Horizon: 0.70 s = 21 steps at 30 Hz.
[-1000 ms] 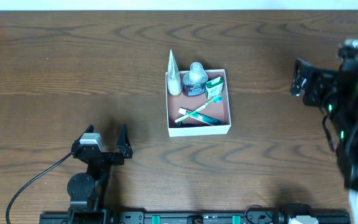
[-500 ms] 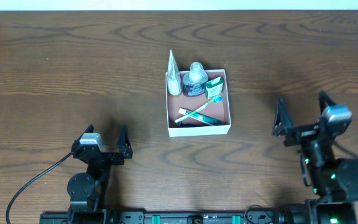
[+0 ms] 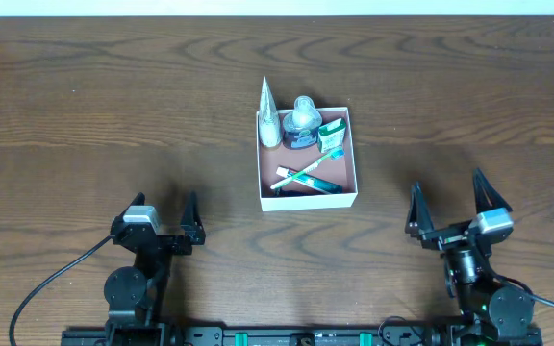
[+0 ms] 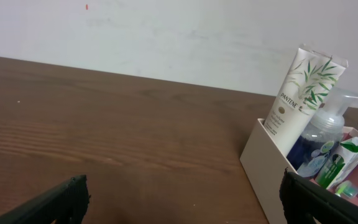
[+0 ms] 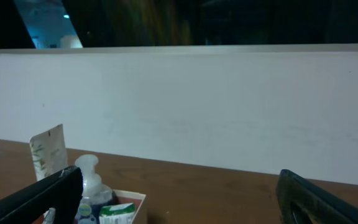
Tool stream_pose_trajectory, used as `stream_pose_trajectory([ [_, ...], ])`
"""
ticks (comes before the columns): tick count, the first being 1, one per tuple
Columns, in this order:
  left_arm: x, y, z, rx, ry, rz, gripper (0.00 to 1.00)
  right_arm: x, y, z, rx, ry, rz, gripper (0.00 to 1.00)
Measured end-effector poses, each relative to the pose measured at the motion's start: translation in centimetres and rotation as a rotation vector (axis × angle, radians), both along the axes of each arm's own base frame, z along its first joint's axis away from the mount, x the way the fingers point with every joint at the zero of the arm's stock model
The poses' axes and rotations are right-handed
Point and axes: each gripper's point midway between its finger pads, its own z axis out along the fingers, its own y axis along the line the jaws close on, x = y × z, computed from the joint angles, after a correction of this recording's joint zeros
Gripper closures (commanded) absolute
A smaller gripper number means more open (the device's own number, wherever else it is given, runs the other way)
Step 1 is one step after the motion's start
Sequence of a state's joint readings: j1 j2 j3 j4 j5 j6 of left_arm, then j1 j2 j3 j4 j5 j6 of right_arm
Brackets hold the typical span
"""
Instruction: Pack container
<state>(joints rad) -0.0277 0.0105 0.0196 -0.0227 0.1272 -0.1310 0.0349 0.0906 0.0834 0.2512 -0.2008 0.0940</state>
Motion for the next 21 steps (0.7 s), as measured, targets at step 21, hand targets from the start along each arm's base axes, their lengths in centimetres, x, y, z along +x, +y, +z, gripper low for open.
stream_pose_trajectory([
  [21, 0.0, 0.0, 0.0, 0.0, 0.0, 0.0, 0.02, 0.6, 0.0, -8.6, -0.01, 0.273, 0.002, 0.01],
])
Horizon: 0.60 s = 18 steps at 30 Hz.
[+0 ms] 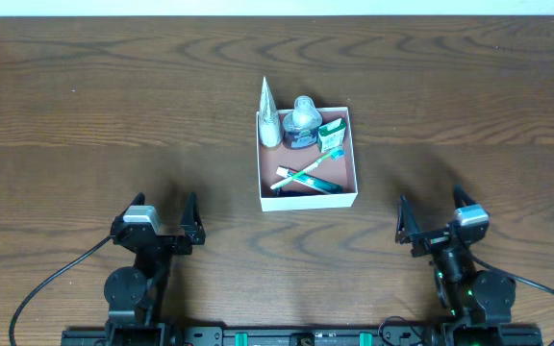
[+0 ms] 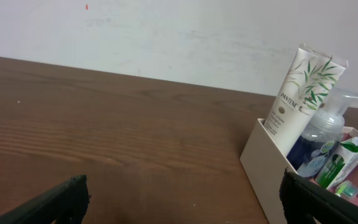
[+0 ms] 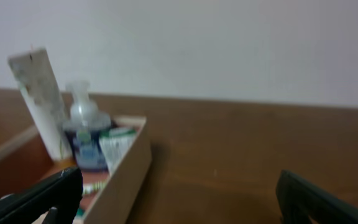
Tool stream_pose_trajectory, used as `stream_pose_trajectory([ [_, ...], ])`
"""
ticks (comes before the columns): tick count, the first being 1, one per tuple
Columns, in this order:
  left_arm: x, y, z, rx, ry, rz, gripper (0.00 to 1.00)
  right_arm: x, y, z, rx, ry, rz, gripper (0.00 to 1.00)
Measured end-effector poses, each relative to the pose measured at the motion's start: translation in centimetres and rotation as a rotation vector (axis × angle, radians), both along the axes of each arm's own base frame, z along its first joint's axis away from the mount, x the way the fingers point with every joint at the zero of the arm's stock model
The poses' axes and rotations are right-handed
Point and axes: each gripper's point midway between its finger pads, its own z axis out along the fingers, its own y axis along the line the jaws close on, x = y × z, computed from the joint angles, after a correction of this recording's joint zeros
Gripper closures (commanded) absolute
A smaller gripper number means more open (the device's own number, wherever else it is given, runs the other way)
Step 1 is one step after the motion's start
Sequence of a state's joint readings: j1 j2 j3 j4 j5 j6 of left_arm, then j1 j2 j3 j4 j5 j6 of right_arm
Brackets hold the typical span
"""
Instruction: Pack container
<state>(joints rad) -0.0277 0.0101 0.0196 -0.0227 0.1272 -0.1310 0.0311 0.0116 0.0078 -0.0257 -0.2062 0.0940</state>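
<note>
A white open box with a reddish floor stands mid-table. In it are a white Pantene tube, a clear pump bottle, a green-and-white carton and toothbrushes. My left gripper rests open, low at the near left, nothing between its fingers. My right gripper stands open at the near right, empty, facing the box's right wall.
Bare brown wooden tabletop surrounds the box. A white wall runs behind the far table edge. Black cables trail from both arm bases at the near edge.
My right gripper has dropped lower and turned left toward the box; its view now looks down at the table and box rather than the wall. The left arm and the box contents are unchanged.
</note>
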Motion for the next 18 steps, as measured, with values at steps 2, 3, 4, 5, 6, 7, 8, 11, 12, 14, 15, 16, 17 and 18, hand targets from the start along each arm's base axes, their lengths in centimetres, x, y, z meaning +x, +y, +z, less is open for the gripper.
stream_pose_trajectory([
  [2, 0.0, 0.0, -0.01, 0.0, 0.0, 0.0, 0.02, 0.0, -0.06, -0.73, -0.002, 0.029, -0.004, 0.01],
  [3, 0.0, 0.0, -0.01, 0.0, 0.0, 0.0, 0.02, 0.0, -0.08, -0.7, -0.005, 0.027, -0.004, 0.01],
  [4, 0.0, 0.0, 0.0, 0.0, 0.0, 0.0, 0.02, 0.0, -0.08, -0.7, -0.01, 0.026, -0.004, 0.01],
  [5, 0.0, -0.01, -0.01, 0.0, 0.0, 0.0, 0.02, 0.0, -0.09, -0.71, -0.016, 0.025, -0.005, 0.01],
  [6, 0.0, 0.0, 0.0, 0.0, 0.0, 0.0, 0.02, 0.0, -0.09, -0.71, -0.022, 0.024, -0.004, 0.01],
  [7, 0.0, 0.0, -0.01, 0.0, 0.0, 0.0, 0.02, 0.0, -0.1, -0.71, -0.028, 0.022, -0.005, 0.01],
  [8, 0.0, 0.0, 0.0, 0.0, 0.0, 0.0, 0.02, 0.0, -0.11, -0.71, -0.03, 0.022, -0.005, 0.01],
  [11, 0.0, 0.0, -0.01, 0.0, 0.0, 0.0, 0.02, 0.01, -0.14, -0.71, -0.036, 0.02, -0.007, 0.01],
  [12, 0.0, -0.01, 0.0, 0.0, 0.0, 0.0, 0.02, 0.01, -0.15, -0.71, -0.038, 0.02, -0.007, 0.01],
  [14, 0.0, 0.0, 0.0, 0.0, 0.0, 0.0, 0.02, 0.01, -0.15, -0.71, -0.039, 0.02, -0.007, 0.01],
  [15, 0.0, 0.0, -0.01, 0.0, 0.0, 0.0, 0.02, 0.01, -0.15, -0.71, -0.039, 0.02, -0.007, 0.01],
  [16, 0.0, 0.0, 0.0, 0.0, 0.0, 0.0, 0.02, 0.01, -0.15, -0.71, -0.039, 0.02, -0.007, 0.01],
  [17, 0.0, -0.01, -0.01, 0.0, 0.0, 0.0, 0.02, 0.01, -0.15, -0.71, -0.039, 0.02, -0.007, 0.01],
  [18, 0.0, 0.0, 0.0, 0.0, 0.0, 0.0, 0.02, 0.01, -0.15, -0.71, -0.039, 0.02, -0.007, 0.01],
])
